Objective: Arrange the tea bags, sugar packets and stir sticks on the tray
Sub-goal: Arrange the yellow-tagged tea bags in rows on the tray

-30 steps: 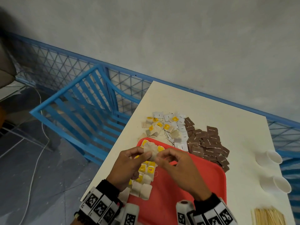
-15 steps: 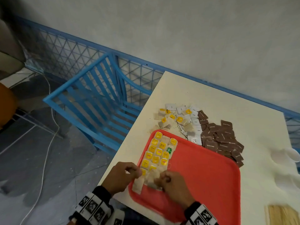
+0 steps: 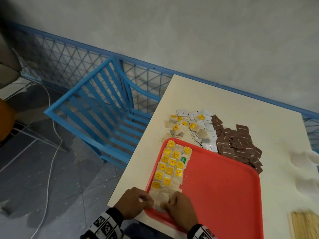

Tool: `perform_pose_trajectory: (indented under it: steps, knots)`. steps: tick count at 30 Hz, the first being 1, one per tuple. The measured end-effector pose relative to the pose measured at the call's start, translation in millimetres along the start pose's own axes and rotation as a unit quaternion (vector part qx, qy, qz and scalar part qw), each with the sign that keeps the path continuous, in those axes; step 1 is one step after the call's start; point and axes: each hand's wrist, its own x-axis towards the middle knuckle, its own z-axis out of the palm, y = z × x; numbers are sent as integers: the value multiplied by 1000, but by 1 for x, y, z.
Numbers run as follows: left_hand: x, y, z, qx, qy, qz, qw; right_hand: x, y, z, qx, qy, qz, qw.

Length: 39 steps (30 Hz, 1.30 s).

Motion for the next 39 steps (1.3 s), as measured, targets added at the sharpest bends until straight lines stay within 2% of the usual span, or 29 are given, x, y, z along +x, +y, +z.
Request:
perform_pose_trajectory:
  steps: [7,11,13,15,16,18,20,22,24,26,28,30,33,36,37,39]
  knots:
    - [6,-5,5,20,-5,-1,1000,0,4,0,-46,-96,-69,992]
    - [7,-5,7,45,-17,-12,999,-3,2,-4,-63,-118,-102,986]
    - [3,2,2,11,1,-16,1000,-5,-4,-11,-59,-115,-116,985]
    - [-4,20,-7,-119,29,-23,992,-6,-12,-25,-37,-111,-120,986]
    - [-6,31,-12,-225,41,-41,973,-6,-17,-33,-27,-105,-125,986]
    - [-7,52,-23,-427,49,-92,898,-6,-27,-52,-6,-89,-145,985]
    - [-5,70,-31,-562,42,-109,819,-10,-40,-72,11,-74,-167,983]
    - [-1,86,-34,-654,14,-95,750,-16,-54,-90,30,-59,-191,979]
    - [2,102,-33,-706,-8,-78,704,-26,-65,-105,55,-47,-218,973]
    - [4,118,-29,-726,-20,-67,684,-36,-74,-118,63,-31,-255,964]
    - [6,131,-23,-730,-33,-63,680,-45,-81,-127,42,-4,-309,950]
    - [7,141,-16,-719,-61,-57,690,-49,-84,-135,-19,20,-360,933]
    - [8,155,-3,-686,-107,-45,718,-49,-83,-144,-95,20,-385,918]
    - [6,169,6,-677,-126,-47,723,-48,-80,-156,-103,11,-403,909]
    - [5,173,8,-665,-121,-47,736,-48,-78,-160,-91,11,-408,909]
    - [1,179,11,-612,-100,-38,784,-50,-75,-171,-38,8,-410,911]
